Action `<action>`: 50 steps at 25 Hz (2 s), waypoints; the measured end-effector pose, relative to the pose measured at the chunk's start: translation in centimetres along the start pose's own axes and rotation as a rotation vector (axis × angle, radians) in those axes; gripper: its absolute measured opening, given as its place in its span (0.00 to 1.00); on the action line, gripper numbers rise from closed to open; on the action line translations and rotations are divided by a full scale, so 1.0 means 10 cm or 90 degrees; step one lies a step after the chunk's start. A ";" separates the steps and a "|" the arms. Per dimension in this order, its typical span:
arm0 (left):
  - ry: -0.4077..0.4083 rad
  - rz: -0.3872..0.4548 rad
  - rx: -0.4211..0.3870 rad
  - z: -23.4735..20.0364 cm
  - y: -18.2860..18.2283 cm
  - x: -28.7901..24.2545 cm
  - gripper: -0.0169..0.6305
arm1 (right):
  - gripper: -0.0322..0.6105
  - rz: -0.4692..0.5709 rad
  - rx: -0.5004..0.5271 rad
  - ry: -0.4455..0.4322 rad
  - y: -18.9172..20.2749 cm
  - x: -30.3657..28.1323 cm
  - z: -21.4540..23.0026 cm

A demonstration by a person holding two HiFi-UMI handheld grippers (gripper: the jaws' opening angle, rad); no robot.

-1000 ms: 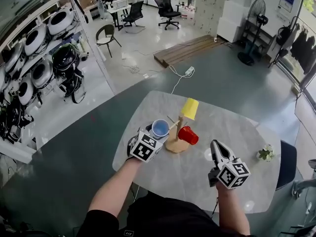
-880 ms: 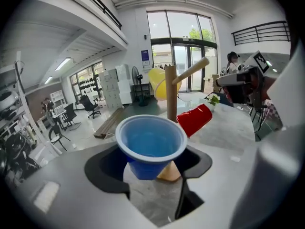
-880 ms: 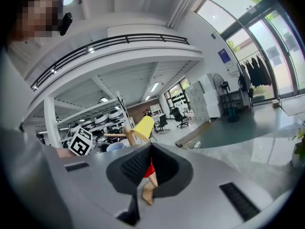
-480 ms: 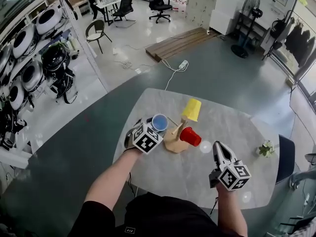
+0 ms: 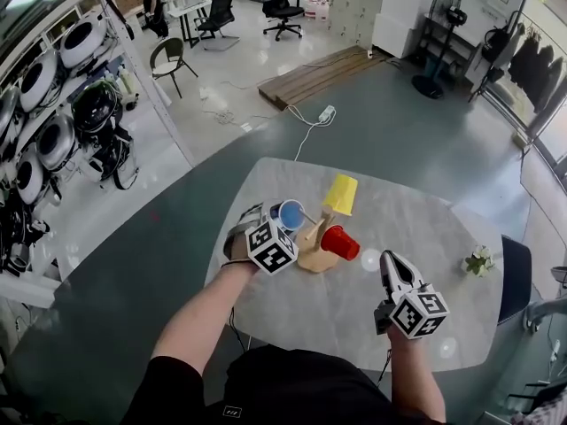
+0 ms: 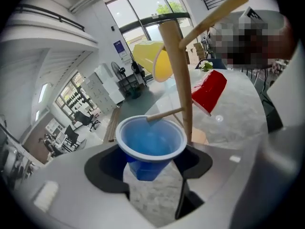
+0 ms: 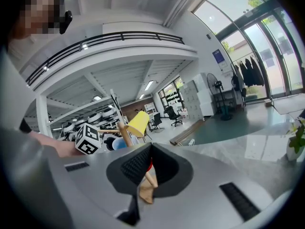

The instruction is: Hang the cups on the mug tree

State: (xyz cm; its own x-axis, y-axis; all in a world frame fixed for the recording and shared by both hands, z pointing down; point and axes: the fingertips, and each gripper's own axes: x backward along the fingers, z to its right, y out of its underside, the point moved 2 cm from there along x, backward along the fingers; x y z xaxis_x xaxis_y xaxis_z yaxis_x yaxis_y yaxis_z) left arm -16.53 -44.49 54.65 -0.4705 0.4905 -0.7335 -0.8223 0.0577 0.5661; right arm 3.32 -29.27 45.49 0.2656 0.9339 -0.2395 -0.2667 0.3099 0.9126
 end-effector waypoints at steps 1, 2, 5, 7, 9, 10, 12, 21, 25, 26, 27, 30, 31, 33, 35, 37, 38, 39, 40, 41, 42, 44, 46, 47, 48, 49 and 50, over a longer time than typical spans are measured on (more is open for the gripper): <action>-0.007 -0.003 -0.015 0.01 -0.01 0.00 0.49 | 0.07 -0.001 -0.001 -0.001 0.00 0.01 0.01; -0.014 -0.007 -0.028 0.02 -0.01 0.01 0.49 | 0.07 -0.001 -0.002 -0.002 0.01 0.01 0.00; -0.033 -0.017 -0.070 0.05 -0.01 0.04 0.49 | 0.07 -0.003 -0.005 -0.006 0.03 0.04 -0.01; -0.045 -0.022 -0.100 0.07 -0.02 0.05 0.49 | 0.07 -0.003 -0.010 -0.006 0.06 0.06 0.00; -0.056 -0.026 -0.131 0.09 -0.05 0.06 0.49 | 0.07 -0.003 -0.015 -0.007 0.07 0.08 0.02; -0.061 -0.028 -0.147 0.10 -0.07 0.07 0.49 | 0.07 -0.003 -0.017 -0.007 0.08 0.09 0.02; -0.071 -0.031 -0.177 0.12 -0.10 0.07 0.49 | 0.07 -0.003 -0.020 -0.008 0.09 0.11 0.04; -0.129 -0.036 -0.306 0.19 -0.22 0.09 0.49 | 0.07 -0.001 -0.030 -0.008 0.09 0.19 0.08; -0.147 -0.040 -0.360 0.25 -0.21 0.09 0.49 | 0.07 -0.001 -0.037 -0.009 0.13 0.19 0.09; -0.154 -0.045 -0.369 0.25 -0.22 0.10 0.49 | 0.07 -0.001 -0.038 -0.010 0.13 0.19 0.10; -0.158 -0.048 -0.379 0.26 -0.24 0.11 0.49 | 0.07 -0.001 -0.039 -0.010 0.13 0.20 0.11; -0.142 -0.045 -0.412 0.35 -0.28 0.10 0.49 | 0.07 -0.003 -0.042 -0.012 0.13 0.21 0.13; -0.136 -0.042 -0.426 0.39 -0.30 0.10 0.49 | 0.07 -0.003 -0.043 -0.013 0.13 0.21 0.14; -0.131 -0.040 -0.456 0.45 -0.31 0.09 0.49 | 0.07 -0.003 -0.050 -0.013 0.14 0.21 0.14; -0.131 -0.040 -0.469 0.49 -0.31 0.09 0.50 | 0.07 -0.005 -0.058 -0.014 0.17 0.21 0.14; -0.131 -0.040 -0.464 0.50 -0.32 0.10 0.50 | 0.07 -0.008 -0.063 -0.014 0.19 0.22 0.16; -0.131 -0.040 -0.460 0.50 -0.32 0.11 0.50 | 0.07 -0.009 -0.064 -0.014 0.19 0.23 0.16; -0.133 -0.041 -0.459 0.50 -0.32 0.12 0.50 | 0.07 -0.009 -0.065 -0.015 0.19 0.23 0.17; -0.134 -0.041 -0.461 0.50 -0.32 0.14 0.50 | 0.07 -0.009 -0.067 -0.015 0.19 0.24 0.18; -0.135 -0.042 -0.465 0.51 -0.32 0.15 0.50 | 0.07 -0.008 -0.069 -0.016 0.19 0.24 0.19; -0.135 -0.043 -0.473 0.53 -0.32 0.16 0.50 | 0.07 -0.008 -0.070 -0.018 0.19 0.24 0.19; -0.135 -0.044 -0.491 0.59 -0.32 0.19 0.51 | 0.07 -0.006 -0.073 -0.022 0.19 0.24 0.20; -0.134 -0.045 -0.495 0.63 -0.33 0.21 0.51 | 0.07 -0.005 -0.076 -0.030 0.20 0.24 0.19; -0.134 -0.047 -0.490 0.64 -0.33 0.22 0.51 | 0.07 -0.005 -0.078 -0.034 0.21 0.24 0.18; -0.135 -0.050 -0.484 0.64 -0.33 0.24 0.51 | 0.07 -0.006 -0.079 -0.039 0.22 0.24 0.18; -0.136 -0.054 -0.475 0.65 -0.33 0.26 0.51 | 0.07 -0.007 -0.080 -0.044 0.23 0.25 0.17; -0.136 -0.058 -0.466 0.65 -0.32 0.27 0.51 | 0.07 -0.007 -0.081 -0.048 0.23 0.26 0.17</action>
State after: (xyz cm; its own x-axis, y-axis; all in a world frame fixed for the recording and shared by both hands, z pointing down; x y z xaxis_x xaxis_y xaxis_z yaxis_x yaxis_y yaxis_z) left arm -13.15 -37.71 53.26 -0.3797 0.6734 -0.6343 -0.8922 -0.4478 0.0587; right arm 4.96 -26.44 47.56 0.3367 0.9158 -0.2191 -0.3772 0.3444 0.8597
